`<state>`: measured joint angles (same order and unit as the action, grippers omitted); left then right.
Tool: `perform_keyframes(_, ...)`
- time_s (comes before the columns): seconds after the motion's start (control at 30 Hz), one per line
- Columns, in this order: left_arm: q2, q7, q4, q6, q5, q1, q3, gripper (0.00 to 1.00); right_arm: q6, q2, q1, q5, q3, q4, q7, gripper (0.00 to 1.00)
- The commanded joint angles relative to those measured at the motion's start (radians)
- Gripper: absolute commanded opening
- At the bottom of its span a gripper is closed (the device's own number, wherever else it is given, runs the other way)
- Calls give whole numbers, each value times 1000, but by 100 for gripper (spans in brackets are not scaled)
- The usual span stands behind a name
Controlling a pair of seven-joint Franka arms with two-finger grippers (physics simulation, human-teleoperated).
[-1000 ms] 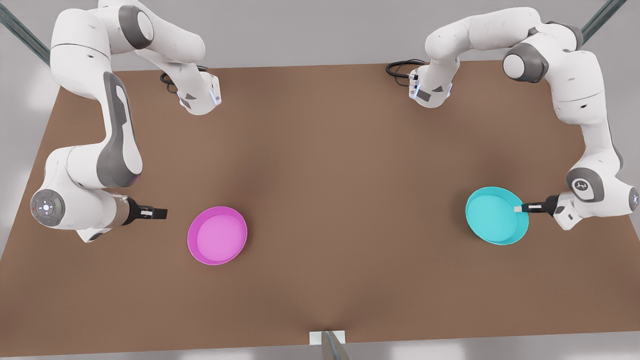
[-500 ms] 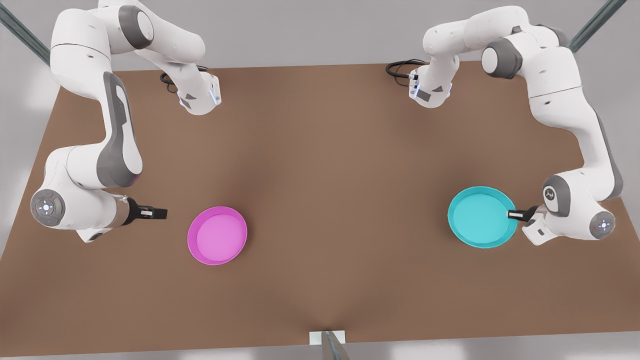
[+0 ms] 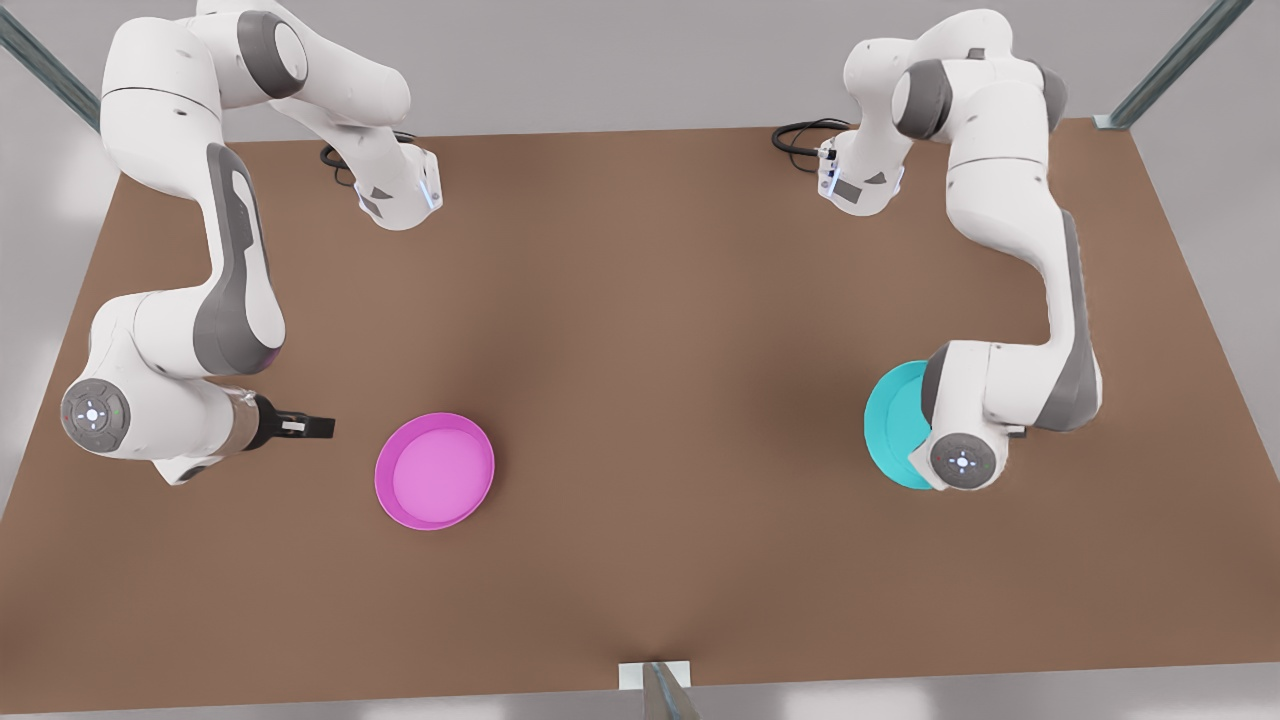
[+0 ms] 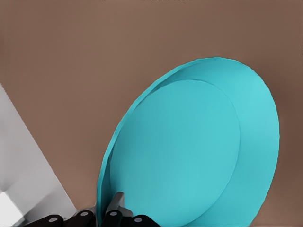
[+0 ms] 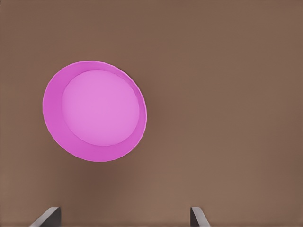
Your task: Flip the blue plate over with the left arm, and stack the pink plate on top of the blue plate with the right arm
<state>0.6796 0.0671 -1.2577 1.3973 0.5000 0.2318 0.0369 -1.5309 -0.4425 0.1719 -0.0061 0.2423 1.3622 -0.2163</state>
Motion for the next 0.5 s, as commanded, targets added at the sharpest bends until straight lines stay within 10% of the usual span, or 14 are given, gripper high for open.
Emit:
perform_keyframes(0.0,0,10,0,-9,71,15,0,21,-2,1,0,0,0,0,0,100)
perform_keyframes(0.47,84,206,-14,-239,538,405,-2,21,-3,-2,3,11,2,6,41,100)
